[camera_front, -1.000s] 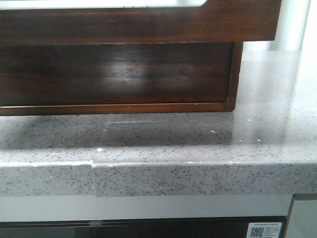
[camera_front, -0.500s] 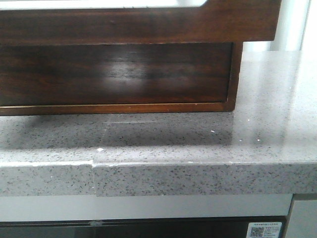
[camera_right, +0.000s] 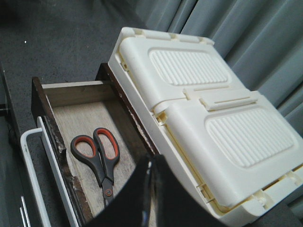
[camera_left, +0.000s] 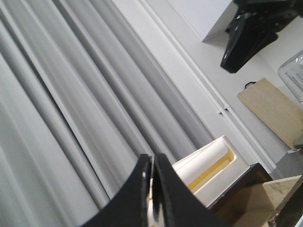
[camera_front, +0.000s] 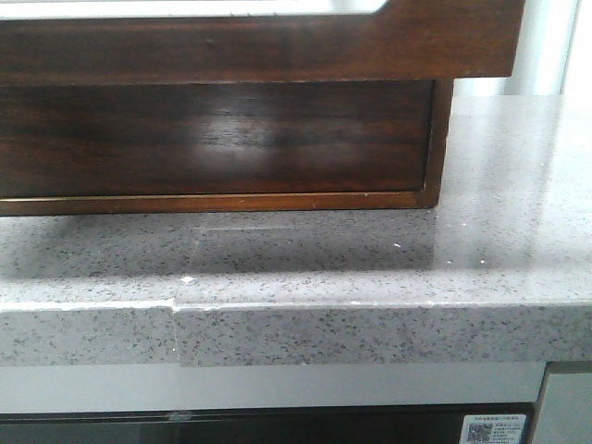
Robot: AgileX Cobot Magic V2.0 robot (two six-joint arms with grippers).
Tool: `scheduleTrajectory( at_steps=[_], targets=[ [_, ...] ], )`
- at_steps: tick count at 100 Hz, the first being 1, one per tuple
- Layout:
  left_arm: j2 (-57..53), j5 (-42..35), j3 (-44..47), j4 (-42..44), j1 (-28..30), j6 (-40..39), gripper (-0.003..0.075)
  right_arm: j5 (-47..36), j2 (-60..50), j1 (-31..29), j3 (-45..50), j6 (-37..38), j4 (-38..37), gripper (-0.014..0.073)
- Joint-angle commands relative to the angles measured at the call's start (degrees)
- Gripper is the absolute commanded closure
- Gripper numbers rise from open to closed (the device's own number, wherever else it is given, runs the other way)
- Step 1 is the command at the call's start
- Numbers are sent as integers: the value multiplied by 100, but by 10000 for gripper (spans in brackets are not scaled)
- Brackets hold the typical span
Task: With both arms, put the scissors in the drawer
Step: 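Lower the scissors into the open drawer and open the right gripper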
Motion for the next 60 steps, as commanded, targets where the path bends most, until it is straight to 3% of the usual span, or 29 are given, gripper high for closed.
scheduleTrajectory(
  at_steps=[1, 39, 60],
  targets=[
    [-59, 160, -34, -241, -43, -303, 742, -680, -461, -31, 219, 38, -12, 644],
    [-271, 474, 970, -547, -43, -762, 742, -2466, -2829, -31, 3277, 245, 88, 644],
    [-271, 597, 1592, -547, -43, -762, 742, -2875, -4027, -31, 5042, 250, 168, 644]
  ],
)
